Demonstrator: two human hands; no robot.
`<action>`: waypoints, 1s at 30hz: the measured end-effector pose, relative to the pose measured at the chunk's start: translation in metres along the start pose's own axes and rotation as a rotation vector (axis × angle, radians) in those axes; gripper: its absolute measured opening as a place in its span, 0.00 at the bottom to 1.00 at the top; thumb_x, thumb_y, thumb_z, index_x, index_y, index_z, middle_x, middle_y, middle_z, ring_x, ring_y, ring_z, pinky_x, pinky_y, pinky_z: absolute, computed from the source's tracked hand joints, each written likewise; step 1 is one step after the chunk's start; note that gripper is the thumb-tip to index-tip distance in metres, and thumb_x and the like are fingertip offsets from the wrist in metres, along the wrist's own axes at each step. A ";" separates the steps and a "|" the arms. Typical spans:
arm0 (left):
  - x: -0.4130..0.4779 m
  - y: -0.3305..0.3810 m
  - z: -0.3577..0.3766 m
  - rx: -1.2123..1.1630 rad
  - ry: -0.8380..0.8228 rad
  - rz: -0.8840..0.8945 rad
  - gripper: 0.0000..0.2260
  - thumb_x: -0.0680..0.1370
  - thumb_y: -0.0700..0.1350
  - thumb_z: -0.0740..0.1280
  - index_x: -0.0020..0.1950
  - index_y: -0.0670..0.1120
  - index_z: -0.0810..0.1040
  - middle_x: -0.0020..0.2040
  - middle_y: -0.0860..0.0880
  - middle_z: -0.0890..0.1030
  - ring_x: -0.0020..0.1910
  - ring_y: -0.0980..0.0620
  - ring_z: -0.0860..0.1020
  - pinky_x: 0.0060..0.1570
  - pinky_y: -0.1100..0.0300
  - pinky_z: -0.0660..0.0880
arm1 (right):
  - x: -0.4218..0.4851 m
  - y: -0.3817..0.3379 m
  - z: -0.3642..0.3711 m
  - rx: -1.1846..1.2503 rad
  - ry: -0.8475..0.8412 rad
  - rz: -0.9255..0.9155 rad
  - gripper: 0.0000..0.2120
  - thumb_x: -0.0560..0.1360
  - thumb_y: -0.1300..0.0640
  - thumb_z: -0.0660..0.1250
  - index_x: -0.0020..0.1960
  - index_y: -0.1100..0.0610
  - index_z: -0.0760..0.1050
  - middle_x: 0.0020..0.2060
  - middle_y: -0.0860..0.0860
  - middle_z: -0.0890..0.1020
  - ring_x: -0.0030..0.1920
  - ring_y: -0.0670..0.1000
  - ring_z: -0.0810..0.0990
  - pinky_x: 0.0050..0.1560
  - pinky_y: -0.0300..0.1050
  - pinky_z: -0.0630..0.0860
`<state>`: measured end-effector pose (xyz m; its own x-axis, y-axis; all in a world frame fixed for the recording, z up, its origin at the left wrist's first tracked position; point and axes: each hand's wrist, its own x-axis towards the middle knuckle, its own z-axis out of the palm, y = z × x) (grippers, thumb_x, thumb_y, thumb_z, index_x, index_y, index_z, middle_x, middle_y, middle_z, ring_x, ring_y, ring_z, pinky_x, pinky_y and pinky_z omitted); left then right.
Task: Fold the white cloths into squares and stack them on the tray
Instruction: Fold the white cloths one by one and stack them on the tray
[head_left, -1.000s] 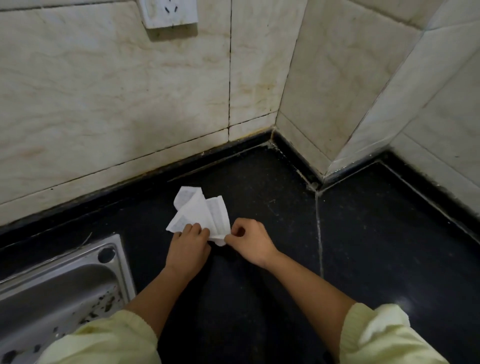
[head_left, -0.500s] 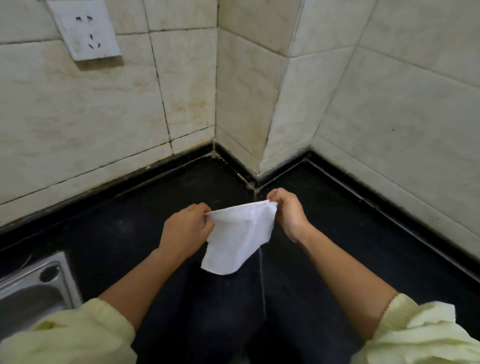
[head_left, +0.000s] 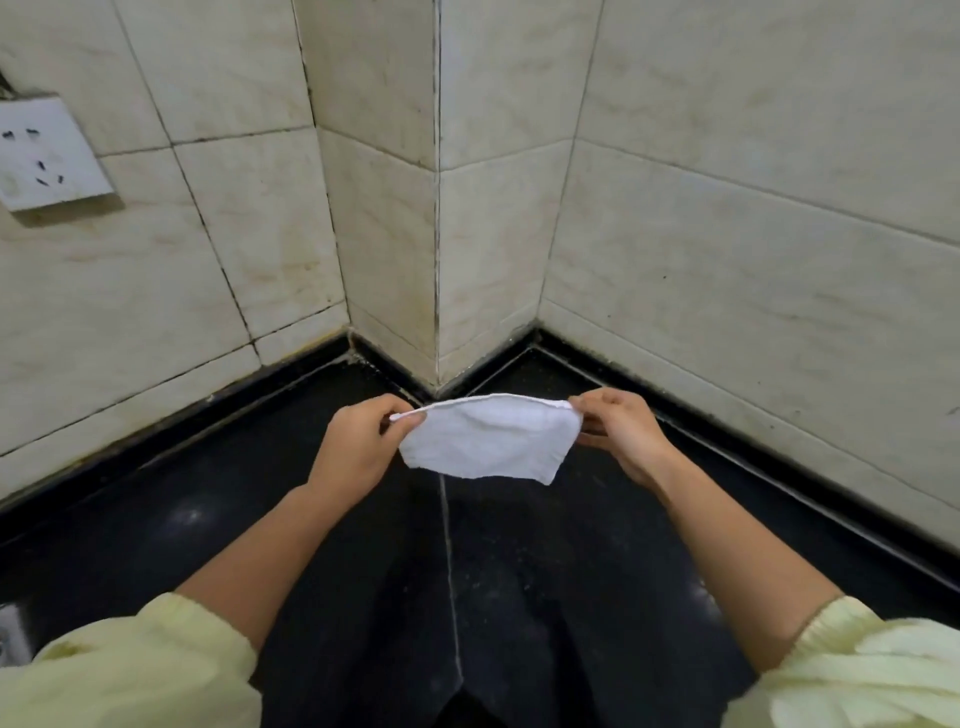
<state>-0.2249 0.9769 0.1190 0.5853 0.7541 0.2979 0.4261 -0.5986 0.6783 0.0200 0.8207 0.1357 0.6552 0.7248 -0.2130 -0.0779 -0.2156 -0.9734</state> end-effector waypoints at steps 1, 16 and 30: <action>0.000 0.002 -0.001 -0.026 -0.038 -0.009 0.05 0.76 0.47 0.69 0.44 0.47 0.82 0.38 0.54 0.82 0.37 0.58 0.77 0.37 0.63 0.71 | 0.000 0.002 -0.004 0.005 -0.015 0.002 0.04 0.76 0.64 0.66 0.43 0.61 0.77 0.41 0.58 0.82 0.42 0.54 0.81 0.44 0.46 0.79; -0.076 -0.044 0.014 -0.038 -0.771 -0.321 0.07 0.71 0.52 0.74 0.45 0.50 0.84 0.42 0.54 0.85 0.43 0.63 0.82 0.44 0.68 0.77 | -0.046 0.125 -0.039 -0.066 -0.442 0.492 0.04 0.73 0.62 0.71 0.47 0.60 0.81 0.47 0.57 0.85 0.50 0.53 0.84 0.57 0.49 0.78; -0.056 -0.073 0.065 -0.206 -0.573 -0.536 0.04 0.74 0.40 0.72 0.48 0.45 0.82 0.46 0.43 0.82 0.46 0.50 0.81 0.41 0.61 0.78 | -0.029 0.156 -0.017 0.051 -0.088 0.483 0.13 0.74 0.59 0.72 0.55 0.65 0.80 0.50 0.59 0.85 0.50 0.54 0.84 0.53 0.47 0.80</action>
<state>-0.2442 0.9607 0.0085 0.6241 0.6355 -0.4545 0.6454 -0.0915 0.7584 0.0015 0.7548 -0.0088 0.4690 0.6032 -0.6451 -0.3953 -0.5098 -0.7641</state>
